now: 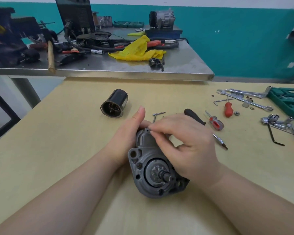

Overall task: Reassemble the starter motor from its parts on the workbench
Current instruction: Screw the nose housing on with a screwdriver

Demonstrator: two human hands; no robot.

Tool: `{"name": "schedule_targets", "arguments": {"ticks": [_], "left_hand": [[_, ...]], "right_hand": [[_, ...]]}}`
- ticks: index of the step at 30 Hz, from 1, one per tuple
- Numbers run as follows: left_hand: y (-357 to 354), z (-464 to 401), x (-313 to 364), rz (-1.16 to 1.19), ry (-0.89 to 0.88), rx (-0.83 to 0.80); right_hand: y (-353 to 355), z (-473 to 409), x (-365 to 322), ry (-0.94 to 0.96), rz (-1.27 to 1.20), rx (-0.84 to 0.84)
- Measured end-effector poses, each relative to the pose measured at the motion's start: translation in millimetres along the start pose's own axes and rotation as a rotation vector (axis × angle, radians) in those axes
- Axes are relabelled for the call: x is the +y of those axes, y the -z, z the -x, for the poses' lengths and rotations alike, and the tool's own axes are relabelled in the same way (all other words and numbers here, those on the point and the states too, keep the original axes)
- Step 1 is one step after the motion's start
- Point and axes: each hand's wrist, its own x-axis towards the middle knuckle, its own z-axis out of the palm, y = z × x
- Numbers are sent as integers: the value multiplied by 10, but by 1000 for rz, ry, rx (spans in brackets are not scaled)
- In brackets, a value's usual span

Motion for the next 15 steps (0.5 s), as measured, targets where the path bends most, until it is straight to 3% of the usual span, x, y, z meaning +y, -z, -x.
{"name": "schedule_targets", "arguments": {"ticks": [15], "left_hand": [[41, -50, -33, -20, -30, -17]], "right_hand": [[-28, 38, 25, 50, 142, 59]]}}
